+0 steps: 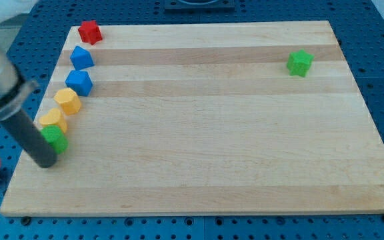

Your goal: Push the green star left and down

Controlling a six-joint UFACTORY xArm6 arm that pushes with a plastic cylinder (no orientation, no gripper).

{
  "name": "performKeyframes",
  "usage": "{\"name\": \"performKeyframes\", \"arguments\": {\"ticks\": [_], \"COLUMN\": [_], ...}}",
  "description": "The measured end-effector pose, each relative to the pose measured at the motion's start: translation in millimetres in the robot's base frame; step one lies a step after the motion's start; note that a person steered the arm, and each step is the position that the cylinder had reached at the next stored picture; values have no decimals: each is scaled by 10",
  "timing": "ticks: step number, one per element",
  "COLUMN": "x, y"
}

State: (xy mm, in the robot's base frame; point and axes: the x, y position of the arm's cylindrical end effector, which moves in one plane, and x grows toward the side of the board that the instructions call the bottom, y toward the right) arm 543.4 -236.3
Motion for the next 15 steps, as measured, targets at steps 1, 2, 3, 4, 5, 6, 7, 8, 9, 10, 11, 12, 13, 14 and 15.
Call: {"name": "performKeyframes", "arguments": {"ticks": [1,2,3,4,5,6,7,8,9,10,11,12,13,14,15], "x": [546,534,-247,-1085,-1473,-1676,-2213,-2486,-2314,-2125,-1772,-1277,-1639,-1854,-1960], "y": [-105,541,1834,2956,4049,5094,5502,4554,4302,4042,4597,3919,4342,4886,3919]}}
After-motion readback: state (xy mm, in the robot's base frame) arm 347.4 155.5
